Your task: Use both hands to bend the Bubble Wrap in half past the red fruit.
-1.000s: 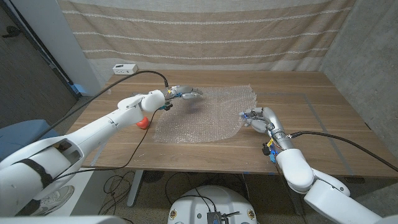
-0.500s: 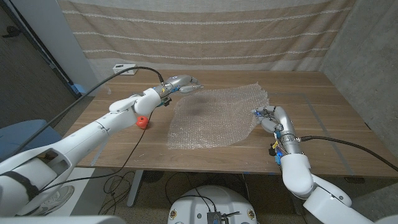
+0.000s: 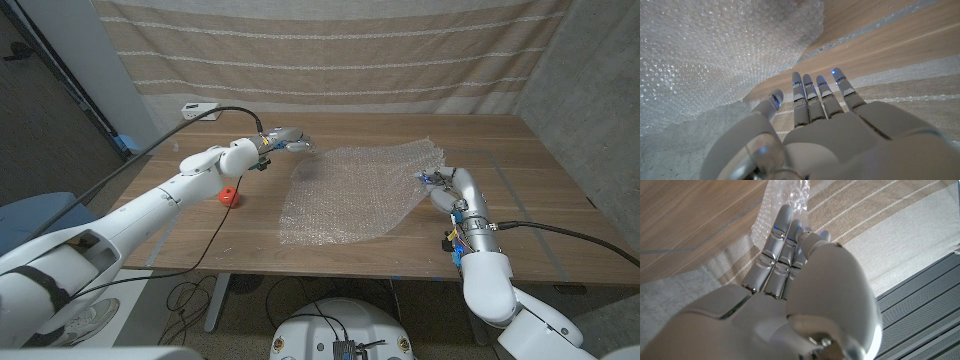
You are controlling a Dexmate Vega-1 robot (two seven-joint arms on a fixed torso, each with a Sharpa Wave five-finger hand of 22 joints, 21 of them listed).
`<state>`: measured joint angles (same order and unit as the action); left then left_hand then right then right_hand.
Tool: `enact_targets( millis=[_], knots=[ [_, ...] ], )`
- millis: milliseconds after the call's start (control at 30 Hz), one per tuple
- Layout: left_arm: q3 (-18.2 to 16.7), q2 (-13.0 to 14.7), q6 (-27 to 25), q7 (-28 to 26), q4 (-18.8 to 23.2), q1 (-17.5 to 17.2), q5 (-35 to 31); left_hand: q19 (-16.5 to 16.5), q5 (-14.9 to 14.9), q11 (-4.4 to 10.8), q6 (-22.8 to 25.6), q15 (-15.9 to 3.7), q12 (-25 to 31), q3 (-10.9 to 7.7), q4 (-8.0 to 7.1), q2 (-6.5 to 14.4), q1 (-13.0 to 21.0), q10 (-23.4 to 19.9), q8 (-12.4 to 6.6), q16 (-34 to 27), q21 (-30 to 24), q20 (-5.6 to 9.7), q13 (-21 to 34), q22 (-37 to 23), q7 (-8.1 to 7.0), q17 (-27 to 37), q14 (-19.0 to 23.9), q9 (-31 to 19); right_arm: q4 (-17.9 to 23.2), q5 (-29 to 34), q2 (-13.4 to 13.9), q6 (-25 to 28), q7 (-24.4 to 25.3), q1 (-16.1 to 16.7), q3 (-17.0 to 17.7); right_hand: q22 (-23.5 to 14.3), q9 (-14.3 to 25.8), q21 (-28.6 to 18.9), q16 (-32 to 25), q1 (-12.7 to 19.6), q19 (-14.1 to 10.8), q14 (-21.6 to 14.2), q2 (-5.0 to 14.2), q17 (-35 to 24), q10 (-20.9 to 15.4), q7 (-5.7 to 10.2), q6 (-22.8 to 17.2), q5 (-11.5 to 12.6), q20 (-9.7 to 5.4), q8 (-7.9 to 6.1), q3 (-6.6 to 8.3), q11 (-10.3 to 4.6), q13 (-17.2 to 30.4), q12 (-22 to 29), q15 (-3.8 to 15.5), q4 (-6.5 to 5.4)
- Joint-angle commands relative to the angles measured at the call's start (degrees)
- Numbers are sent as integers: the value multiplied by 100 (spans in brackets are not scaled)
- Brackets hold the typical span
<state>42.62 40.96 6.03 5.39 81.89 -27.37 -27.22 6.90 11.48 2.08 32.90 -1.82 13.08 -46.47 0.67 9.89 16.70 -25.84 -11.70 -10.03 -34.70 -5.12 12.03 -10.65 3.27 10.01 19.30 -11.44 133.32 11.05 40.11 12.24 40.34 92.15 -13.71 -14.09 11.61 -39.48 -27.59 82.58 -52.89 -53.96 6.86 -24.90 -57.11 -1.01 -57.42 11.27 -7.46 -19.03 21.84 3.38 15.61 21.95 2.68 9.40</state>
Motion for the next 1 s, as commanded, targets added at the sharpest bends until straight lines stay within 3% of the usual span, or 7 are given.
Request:
enact_targets(
  millis=[33, 200, 467, 1000],
  knots=[
    [436, -262, -85, 1006, -571, 409, 319, -6, -45, -24, 326, -50, 103, -2, -5, 145, 119, -348, -85, -126, 12, 8, -6, -5, 30, 14, 163, 11, 135, 224, -158, -228, -151, 254, 259, -1, 16, -52, 4, 21, 37, -456, 21, -38, 22, 4, -6, 42, -209, 29, 20, -1, 38, 19, 753, -37],
    [535, -301, -151, 1148, -610, 454, 386, 13, -44, 26, 339, -85, 70, -39, 2, 126, 143, -319, -65, -115, 11, -3, -17, -5, 15, -13, 201, 15, 96, 315, -66, -279, -439, 77, 222, 25, 20, -88, 29, 11, 69, -426, 4, -55, 29, 6, -4, 48, -204, 51, 19, -20, 50, 11, 771, -38],
    [565, -279, -194, 1155, -528, 429, 479, 21, -63, 9, 191, -44, 3, -22, -84, 116, 106, -209, 18, -79, 14, -7, -28, -6, 0, 0, 102, 21, 147, 543, 338, -92, -1258, -524, -50, 58, 25, -122, 66, -25, 188, -368, -9, -85, 32, 45, -20, 48, -226, 77, 8, -49, 47, -16, 774, -56],
    [557, -238, -245, 1124, -411, 379, 590, 33, -81, 27, 61, -32, -60, -29, -165, 113, 72, -102, 78, -51, 18, -6, -38, -7, -3, -9, 28, 25, -24, 1059, 777, -879, -2134, -1629, -637, 104, 33, -206, 97, -23, 280, -315, -45, -137, 5, 80, -77, 43, -260, 100, -4, -93, 25, -54, 808, -40]
  ],
)
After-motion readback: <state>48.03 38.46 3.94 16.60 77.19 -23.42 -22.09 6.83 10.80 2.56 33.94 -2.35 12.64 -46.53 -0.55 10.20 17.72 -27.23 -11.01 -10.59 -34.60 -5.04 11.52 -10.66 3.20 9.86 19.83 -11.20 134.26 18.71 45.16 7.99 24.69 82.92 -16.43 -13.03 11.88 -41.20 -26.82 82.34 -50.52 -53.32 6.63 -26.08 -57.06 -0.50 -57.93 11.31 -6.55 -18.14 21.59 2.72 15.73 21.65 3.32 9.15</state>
